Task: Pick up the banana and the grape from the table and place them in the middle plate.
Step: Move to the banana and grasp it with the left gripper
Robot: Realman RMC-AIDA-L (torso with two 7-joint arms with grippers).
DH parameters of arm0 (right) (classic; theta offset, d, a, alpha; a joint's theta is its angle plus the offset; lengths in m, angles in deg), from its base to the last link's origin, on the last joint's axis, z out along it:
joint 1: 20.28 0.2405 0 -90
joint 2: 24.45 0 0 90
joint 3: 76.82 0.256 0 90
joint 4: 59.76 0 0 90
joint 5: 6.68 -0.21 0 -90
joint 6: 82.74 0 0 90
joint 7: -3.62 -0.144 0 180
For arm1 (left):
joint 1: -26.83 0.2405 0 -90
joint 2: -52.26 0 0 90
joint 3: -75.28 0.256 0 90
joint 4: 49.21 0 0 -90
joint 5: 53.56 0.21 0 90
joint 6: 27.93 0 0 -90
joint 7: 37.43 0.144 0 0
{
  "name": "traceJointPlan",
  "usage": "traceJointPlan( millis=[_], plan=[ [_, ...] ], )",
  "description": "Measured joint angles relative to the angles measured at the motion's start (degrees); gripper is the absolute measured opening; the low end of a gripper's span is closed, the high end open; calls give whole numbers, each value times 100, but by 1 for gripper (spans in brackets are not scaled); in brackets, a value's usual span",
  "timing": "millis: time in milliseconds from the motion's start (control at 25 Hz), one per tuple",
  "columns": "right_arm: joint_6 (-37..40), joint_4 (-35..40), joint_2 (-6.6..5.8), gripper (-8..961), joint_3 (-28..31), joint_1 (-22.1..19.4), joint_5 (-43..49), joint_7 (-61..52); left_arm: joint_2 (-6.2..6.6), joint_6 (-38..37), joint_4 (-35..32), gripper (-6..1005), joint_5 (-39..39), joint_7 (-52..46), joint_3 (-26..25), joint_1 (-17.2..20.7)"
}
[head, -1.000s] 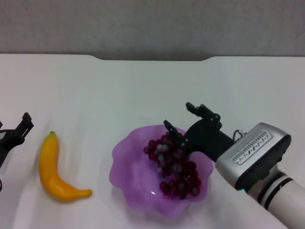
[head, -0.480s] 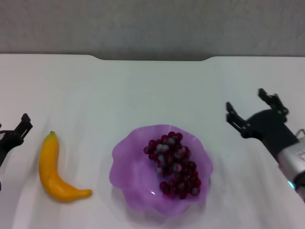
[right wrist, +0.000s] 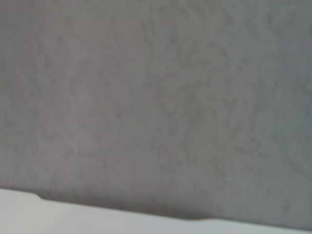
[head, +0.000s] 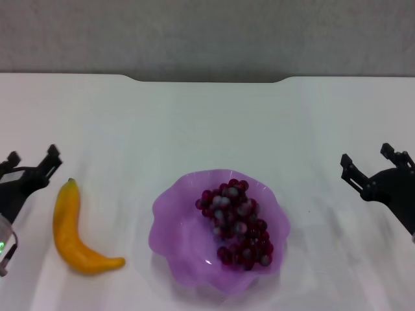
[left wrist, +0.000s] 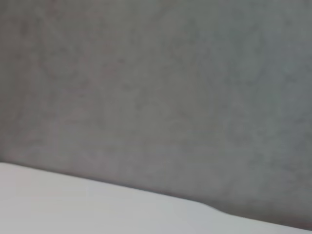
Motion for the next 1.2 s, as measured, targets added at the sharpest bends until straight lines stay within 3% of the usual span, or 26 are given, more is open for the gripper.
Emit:
traceJointPlan(
  millis=[120, 200, 320, 360, 400, 480, 520, 600, 840, 1200],
  plan=[
    [-107, 57, 0, 884, -5, -8, 8, -52, 121, 382, 547, 891, 49, 21, 129, 63],
    [-114, 78, -1, 884, -4, -12, 14, -48, 352, 1166, 1380, 891, 235, 62, 75, 259],
    [-114, 88, -4, 884, -3, 8, 27, -53, 665, 3137, 3283, 891, 549, 342, -312, 716],
    [-113, 88, -7, 884, -3, 15, 28, -62, 670, 3834, 3770, 891, 611, 559, -525, 821],
    [-113, 90, -8, 884, -5, 16, 28, -67, 633, 4492, 4195, 890, 660, 816, -749, 919],
    [-114, 96, -9, 884, -37, 18, 28, -78, 362, 5681, 4828, 890, 760, 1517, -1368, 1015],
    [-114, 94, -10, 884, -58, 19, 28, -78, 132, 6451, 5154, 890, 847, 2026, -1842, 1028],
    [-113, 53, -11, 883, -117, 37, 27, -72, -28, 7582, 5475, 890, 913, 2492, -2319, 958],
    [-114, 19, -11, 883, -172, 65, 33, -60, 9, 10053, 5293, 891, 1329, 2318, -2877, 118],
    [-118, 16, -11, 883, -195, 68, 33, -54, -24, 10509, 4990, 870, 1556, 1892, -2719, -275]
  ],
)
